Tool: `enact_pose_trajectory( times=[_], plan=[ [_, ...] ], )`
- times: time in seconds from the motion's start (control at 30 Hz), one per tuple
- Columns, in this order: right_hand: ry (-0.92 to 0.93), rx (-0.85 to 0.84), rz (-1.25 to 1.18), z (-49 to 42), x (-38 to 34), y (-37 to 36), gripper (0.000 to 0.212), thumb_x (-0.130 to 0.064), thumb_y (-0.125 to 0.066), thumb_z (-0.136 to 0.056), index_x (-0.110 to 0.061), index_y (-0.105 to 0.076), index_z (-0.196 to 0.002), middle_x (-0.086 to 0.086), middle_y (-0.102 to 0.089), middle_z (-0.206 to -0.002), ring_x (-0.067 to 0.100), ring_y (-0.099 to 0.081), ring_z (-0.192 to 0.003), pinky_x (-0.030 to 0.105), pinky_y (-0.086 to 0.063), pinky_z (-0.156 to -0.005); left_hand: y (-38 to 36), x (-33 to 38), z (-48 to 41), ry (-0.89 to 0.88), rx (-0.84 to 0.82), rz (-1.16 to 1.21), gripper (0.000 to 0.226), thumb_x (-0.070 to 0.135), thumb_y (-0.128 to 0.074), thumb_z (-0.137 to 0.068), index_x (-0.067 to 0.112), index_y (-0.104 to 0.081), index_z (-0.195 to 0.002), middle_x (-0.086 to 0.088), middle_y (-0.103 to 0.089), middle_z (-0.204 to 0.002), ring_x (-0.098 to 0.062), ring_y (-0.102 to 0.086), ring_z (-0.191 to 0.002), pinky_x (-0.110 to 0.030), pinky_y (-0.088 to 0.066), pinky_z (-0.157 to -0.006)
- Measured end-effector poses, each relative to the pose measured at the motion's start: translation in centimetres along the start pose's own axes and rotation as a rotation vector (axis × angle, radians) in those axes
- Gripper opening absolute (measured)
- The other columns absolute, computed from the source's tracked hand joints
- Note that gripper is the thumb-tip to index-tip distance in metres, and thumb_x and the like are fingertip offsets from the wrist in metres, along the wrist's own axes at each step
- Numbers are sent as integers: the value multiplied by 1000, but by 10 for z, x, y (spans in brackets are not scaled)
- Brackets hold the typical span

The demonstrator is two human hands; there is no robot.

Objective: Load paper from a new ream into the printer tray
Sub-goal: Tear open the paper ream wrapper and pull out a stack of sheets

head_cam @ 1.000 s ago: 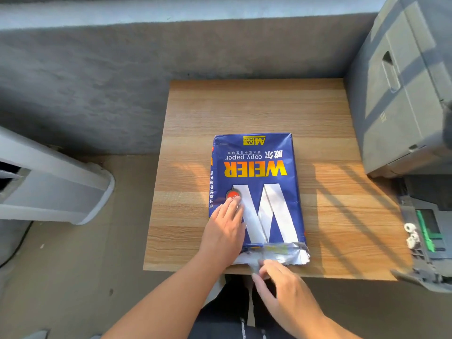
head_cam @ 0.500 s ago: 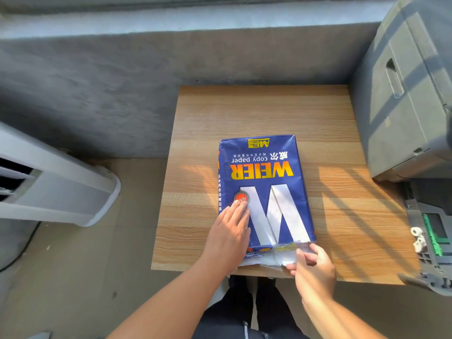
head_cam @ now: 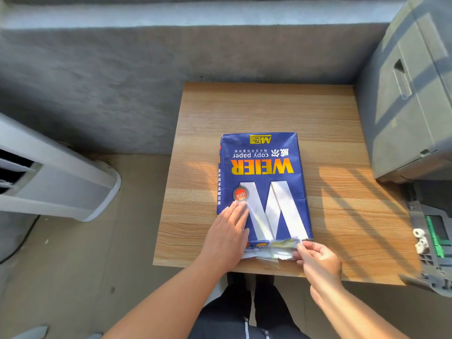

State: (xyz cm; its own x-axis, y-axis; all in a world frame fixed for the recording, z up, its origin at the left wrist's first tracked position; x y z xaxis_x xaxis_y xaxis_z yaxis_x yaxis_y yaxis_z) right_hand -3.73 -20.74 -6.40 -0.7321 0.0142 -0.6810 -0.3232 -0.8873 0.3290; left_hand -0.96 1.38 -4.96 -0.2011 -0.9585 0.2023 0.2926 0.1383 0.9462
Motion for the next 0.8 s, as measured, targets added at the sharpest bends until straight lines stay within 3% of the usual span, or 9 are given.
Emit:
enact_pose_trajectory(
  times=[0.07, 0.27, 0.33, 0.4, 0.5, 0.63, 0.8],
  plan=[
    [-3, -73, -33, 6, -2, 6, 18, -3, -68, -85, 5, -63, -101, 22, -71, -81, 24, -63, -65, 27, -50, -64, -1, -1, -1, 0, -10, 1, 55, 36, -27, -102, 12, -17, -150, -3, -19, -161, -19, -10, -147, -39, -22, -119],
    [-112, -303, -155, 23, 1, 21, 37, 3, -60, -89, -11, -55, -123, 17, -63, -84, 22, -55, -72, 31, -46, -71, -5, -3, -1, -61, -39, -37, 55, 29, -15, -99, 9, -16, -150, -7, -20, -161, -23, -12, -147, -42, -23, -118],
    [-197, -372, -201, 24, 6, 29, 39, 4, -59, -89, -7, -56, -126, 15, -63, -90, 20, -54, -72, 28, -47, -68, -7, -3, -1, -102, -55, -78, 58, 26, -7, -96, 6, -13, -150, -10, -17, -161, -26, -9, -147, -43, -22, -118],
    [-262, -414, -242, 23, 12, 37, 43, 5, -59, -88, -3, -54, -130, 15, -62, -93, 18, -54, -70, 24, -50, -60, -10, -5, -2, -82, -54, -63, 55, 28, -11, -99, 7, -12, -150, -8, -16, -161, -23, -10, -147, -42, -21, -119],
    [-292, -466, -283, 26, 12, 49, 41, 7, -57, -87, 3, -54, -128, 15, -59, -90, 16, -54, -64, 19, -51, -51, -16, -6, -2, -79, -58, -44, 54, 30, -22, -102, 8, -13, -150, -5, -18, -161, -20, -11, -146, -41, -23, -118],
    [-309, -478, -320, 27, 14, 68, 39, 10, -56, -83, 6, -56, -122, 16, -59, -80, 12, -59, -52, 16, -52, -47, -22, -8, -3, -65, -84, -71, 55, 30, -18, -101, 8, -8, -151, -3, -13, -162, -21, -8, -147, -41, -21, -119],
    [-331, -534, -154, 35, 22, 86, 27, 14, -55, -85, 11, -59, -112, 25, -59, -74, 21, -60, -53, 23, -51, -46, -20, -8, -6, -50, -49, -55, 56, 30, -23, -102, 7, -9, -151, -3, -17, -161, -21, -13, -146, -40, -20, -120]
  ],
)
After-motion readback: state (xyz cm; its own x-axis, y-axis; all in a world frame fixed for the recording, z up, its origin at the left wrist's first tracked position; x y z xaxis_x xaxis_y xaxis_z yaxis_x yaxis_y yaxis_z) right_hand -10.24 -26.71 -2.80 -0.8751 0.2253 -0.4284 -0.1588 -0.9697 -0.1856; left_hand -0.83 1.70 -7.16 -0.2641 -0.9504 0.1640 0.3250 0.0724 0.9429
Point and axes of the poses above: each hand's wrist, its own z-axis away from the middle knuckle, its own y-axis out of the back of the hand, x = y × z, the point moved 4 cm from there along -z, towards the middle knuckle
